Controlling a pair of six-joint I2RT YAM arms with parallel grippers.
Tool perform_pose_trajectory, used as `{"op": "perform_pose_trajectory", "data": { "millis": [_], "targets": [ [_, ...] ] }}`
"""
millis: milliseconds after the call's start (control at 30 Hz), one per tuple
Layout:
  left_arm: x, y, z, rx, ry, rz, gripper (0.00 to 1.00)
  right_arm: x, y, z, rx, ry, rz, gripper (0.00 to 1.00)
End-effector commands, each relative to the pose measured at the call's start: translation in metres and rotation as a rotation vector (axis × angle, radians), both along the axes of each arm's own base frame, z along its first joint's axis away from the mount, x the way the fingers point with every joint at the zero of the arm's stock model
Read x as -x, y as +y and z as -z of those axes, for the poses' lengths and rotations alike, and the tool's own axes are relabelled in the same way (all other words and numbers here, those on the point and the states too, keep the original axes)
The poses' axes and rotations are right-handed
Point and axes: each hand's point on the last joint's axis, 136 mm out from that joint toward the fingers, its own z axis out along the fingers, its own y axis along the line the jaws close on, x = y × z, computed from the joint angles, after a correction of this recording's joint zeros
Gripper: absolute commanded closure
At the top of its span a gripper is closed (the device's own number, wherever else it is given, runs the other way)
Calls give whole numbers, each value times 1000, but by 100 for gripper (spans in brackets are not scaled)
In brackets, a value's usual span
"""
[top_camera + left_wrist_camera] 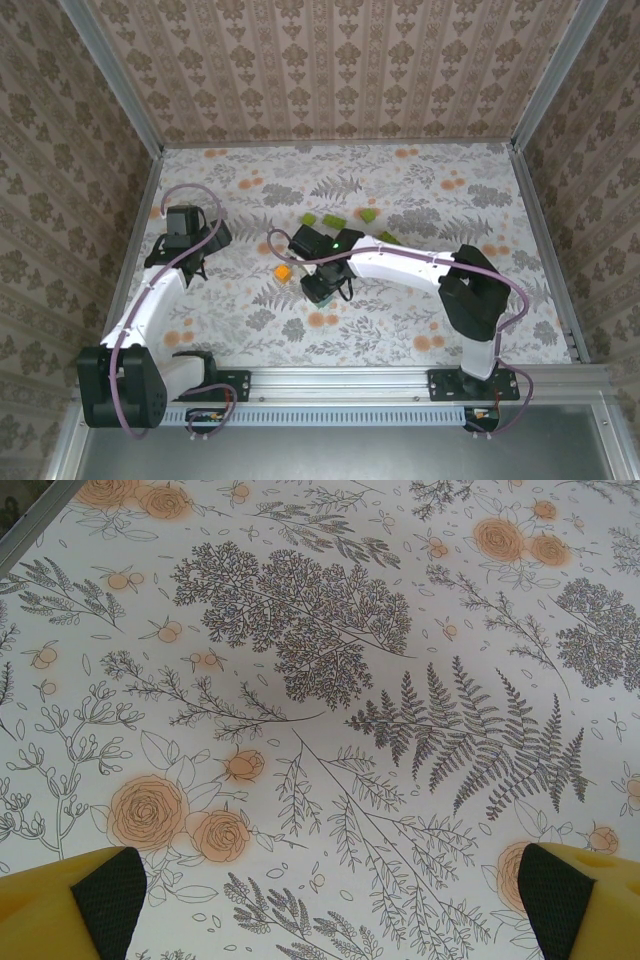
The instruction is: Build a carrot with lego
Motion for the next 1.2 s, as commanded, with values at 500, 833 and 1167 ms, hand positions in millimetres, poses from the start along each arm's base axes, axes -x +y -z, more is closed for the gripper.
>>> {"op": "perform_pose_trajectory", "data": {
  "millis": [500,833,1167],
  "targets": [
    [-6,-4,-8,-11,-3,18,1,32,-49,26,128,84,86,65],
    [-5,-3,-9,-17,-4,18,1,25,-38,13,90,61,83,44],
    [-4,-3,-9,-17,-3,18,1,17,-39,-9,37,17,96,29]
  ]
}}
